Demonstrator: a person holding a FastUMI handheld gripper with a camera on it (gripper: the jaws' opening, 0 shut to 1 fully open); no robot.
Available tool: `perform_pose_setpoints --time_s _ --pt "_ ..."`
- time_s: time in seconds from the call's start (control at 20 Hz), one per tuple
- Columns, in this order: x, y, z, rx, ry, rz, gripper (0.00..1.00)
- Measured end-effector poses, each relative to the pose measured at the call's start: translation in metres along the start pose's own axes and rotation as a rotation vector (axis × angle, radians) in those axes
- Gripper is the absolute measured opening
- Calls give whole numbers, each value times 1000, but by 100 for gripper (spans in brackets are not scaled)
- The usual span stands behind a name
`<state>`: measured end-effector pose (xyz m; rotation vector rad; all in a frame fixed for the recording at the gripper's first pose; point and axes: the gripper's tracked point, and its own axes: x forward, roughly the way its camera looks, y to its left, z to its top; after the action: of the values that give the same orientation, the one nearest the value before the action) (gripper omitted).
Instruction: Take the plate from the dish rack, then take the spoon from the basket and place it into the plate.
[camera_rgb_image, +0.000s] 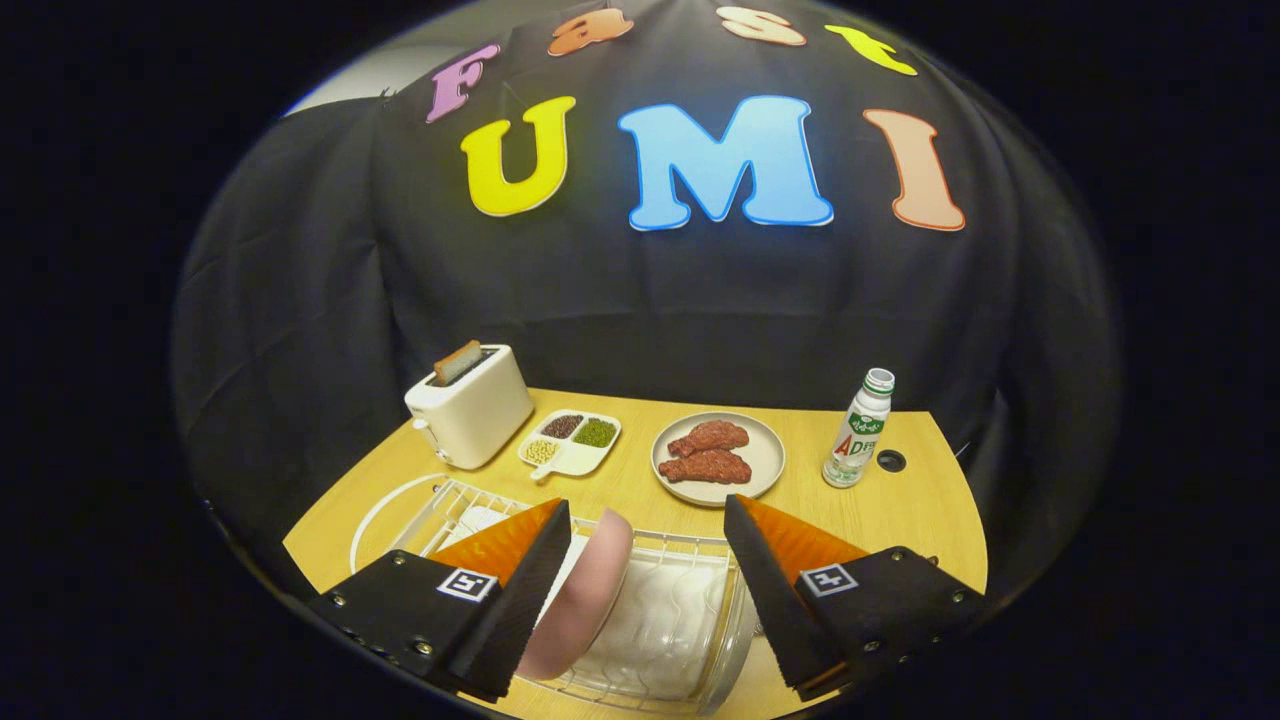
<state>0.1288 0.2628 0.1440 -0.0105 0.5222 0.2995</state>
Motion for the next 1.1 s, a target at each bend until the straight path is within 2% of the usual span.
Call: perform_pose_setpoints --time_s 0.4,0.45,0.6,0.65,0.75,0.85,0.95,1.1 --pt "24 21 -54 58 329 67 95" --pt "26 24 -63 83 371 80 86" --pt "27 27 -79 118 482 96 87" --pt "27 29 -82 128 517 105 83" --pt "28 34 -91 164 575 131 84" --pt "26 39 -99 198 630 147 66" --pt "28 40 -105 212 666 155 57" --pt "25 30 -109 187 699 94 45"
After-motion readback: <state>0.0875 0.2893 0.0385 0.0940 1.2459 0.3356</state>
